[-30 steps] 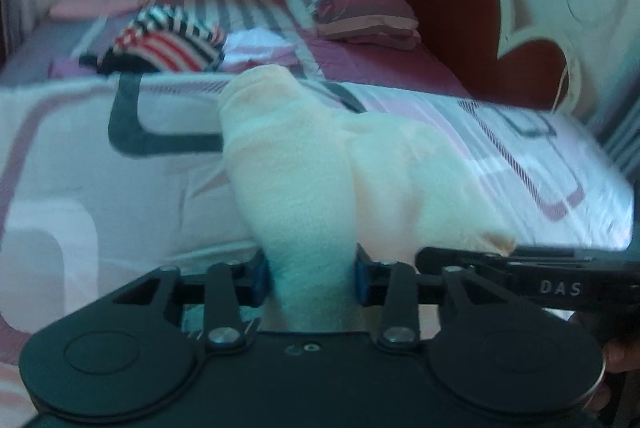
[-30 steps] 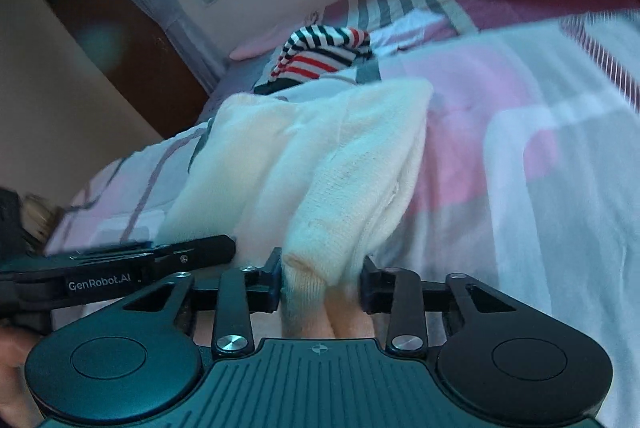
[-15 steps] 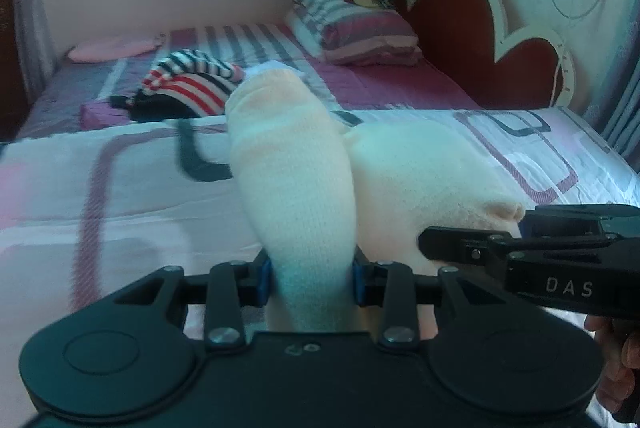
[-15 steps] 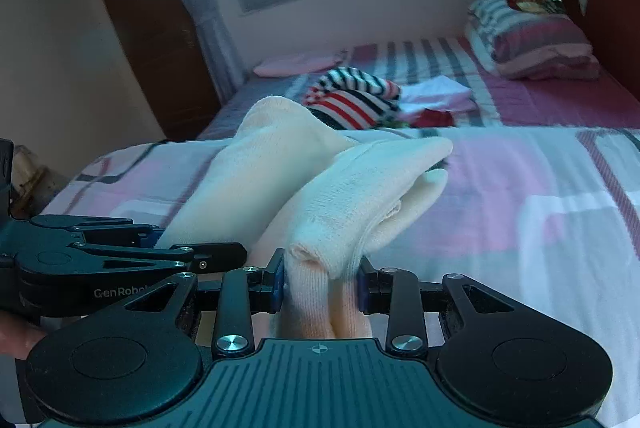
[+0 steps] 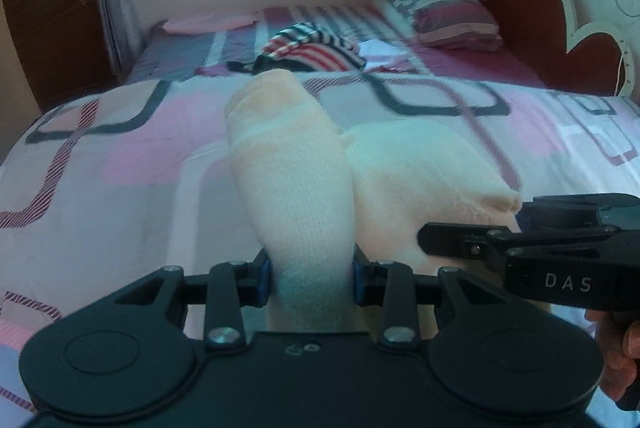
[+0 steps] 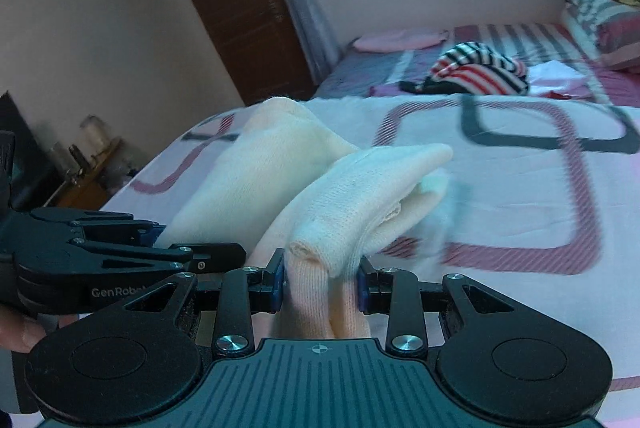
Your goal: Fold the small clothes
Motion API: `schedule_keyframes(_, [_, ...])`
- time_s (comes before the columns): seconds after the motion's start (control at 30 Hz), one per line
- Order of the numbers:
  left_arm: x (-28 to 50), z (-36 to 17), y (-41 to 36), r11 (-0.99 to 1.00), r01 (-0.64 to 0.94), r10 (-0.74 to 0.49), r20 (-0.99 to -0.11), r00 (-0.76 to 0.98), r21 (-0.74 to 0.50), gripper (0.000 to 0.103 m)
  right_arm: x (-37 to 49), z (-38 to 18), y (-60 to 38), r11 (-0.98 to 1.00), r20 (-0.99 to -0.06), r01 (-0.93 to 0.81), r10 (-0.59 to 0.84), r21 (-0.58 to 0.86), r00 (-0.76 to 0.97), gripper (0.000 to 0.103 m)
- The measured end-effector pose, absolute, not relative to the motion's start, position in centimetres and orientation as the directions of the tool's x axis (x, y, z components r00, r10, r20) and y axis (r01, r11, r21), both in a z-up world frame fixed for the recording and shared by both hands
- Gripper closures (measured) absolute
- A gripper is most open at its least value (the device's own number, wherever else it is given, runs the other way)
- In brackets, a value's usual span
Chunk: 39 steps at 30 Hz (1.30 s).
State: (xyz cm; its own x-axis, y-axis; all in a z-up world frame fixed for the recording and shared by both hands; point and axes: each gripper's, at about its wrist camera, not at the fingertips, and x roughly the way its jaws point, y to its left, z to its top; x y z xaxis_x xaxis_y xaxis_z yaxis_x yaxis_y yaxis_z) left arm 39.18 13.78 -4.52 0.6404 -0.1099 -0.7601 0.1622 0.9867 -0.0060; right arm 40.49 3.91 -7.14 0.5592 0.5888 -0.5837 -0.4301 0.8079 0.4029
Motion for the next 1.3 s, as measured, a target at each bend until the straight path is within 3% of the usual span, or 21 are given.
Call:
schedule_keyframes(0.1, [39.8,-7.0,15.7,0.988,0.144,-0.137,-0.794,0.592,-0.063,0.064,41.7,-10.3,5.6,0.8,-0.616,-0.385,0.6,0.46,0.51,0.07])
schedule_keyframes(0.2, [39.5,-8.3,17.3,0.98,0.139,-0.197,-0.77,0.607,-0.14,0.056,42.3,-13.2,5.0,0.792,-0.623,-0.297,0.605,0.533,0.496,0.068])
schedule_keyframes(0.3, [39.1,-8.9,18.5,0.98,0.123,-0.199,-0.759,0.62,-0.156,0.031,42.7,-15.0,2.9,0.731,-0.574,-0.222,0.656,0.645,0.49,0.065])
schedule_keyframes(0.43, [38.9,-8.4,20.4,0.974,0.111,-0.221,-0.734,0.642,-0.195,0.032,42.9,-14.1,2.4,0.724,-0.562,-0.228,0.662,0.651,0.496,0.062])
schedule_keyframes(0.53, [40.4,-7.5,21.5,0.965,0.097,-0.244,-0.703,0.668,-0.243,0.04,44.2,-12.9,1.3,0.708,-0.526,-0.216,0.662,0.672,0.534,0.05])
schedule_keyframes(0.57, [41.2,-7.5,21.7,0.96,0.092,-0.256,-0.702,0.664,-0.263,0.044,45.5,-12.9,1.1,0.706,-0.532,-0.193,0.659,0.682,0.532,0.05])
schedule_keyframes(0.63, [43.0,-7.9,21.9,0.954,0.071,-0.265,-0.707,0.656,-0.291,0.042,47.3,-13.2,1.1,0.678,-0.534,-0.149,0.677,0.719,0.506,0.05])
schedule_keyframes(0.67, [43.9,-8.5,22.1,0.955,0.043,-0.25,-0.72,0.648,-0.293,0.042,48.4,-13.5,1.3,0.678,-0.538,-0.137,0.675,0.722,0.505,0.052])
schedule_keyframes(0.7, [44.6,-9.3,22.2,0.953,0.021,-0.247,-0.737,0.629,-0.302,0.039,49.1,-13.6,1.5,0.709,-0.562,-0.136,0.648,0.692,0.514,0.063])
schedule_keyframes(0.73, [44.9,-10.2,22.5,0.951,0.004,-0.249,-0.754,0.608,-0.311,0.037,49.4,-13.8,1.6,0.749,-0.596,-0.141,0.613,0.648,0.518,0.081])
schedule_keyframes(0.93, [43.4,-9.6,22.2,0.955,0.025,-0.248,-0.752,0.61,-0.294,0.039,49.5,-13.6,1.8,0.822,-0.659,-0.153,0.537,0.548,0.527,0.081])
schedule_keyframes(1.03, [39.3,-8.5,22.2,0.958,0.069,-0.257,-0.731,0.632,-0.277,0.041,46.7,-11.7,1.3,0.821,-0.643,-0.203,0.55,0.534,0.533,0.08])
schedule_keyframes(1.1, [36.4,-8.4,22.4,0.959,0.067,-0.254,-0.726,0.639,-0.277,0.043,43.8,-10.9,1.2,0.805,-0.642,-0.244,0.582,0.54,0.5,0.079])
schedule_keyframes(1.17, [33.9,-8.7,22.5,0.952,0.051,-0.264,-0.726,0.635,-0.302,0.046,40.8,-10.7,1.3,0.814,-0.656,-0.262,0.575,0.518,0.489,0.06])
schedule_keyframes(1.3, [29.7,-8.9,22.2,0.96,0.027,-0.23,-0.734,0.639,-0.278,0.046,36.2,-11.2,2.1,0.801,-0.658,-0.295,0.597,0.521,0.459,0.057])
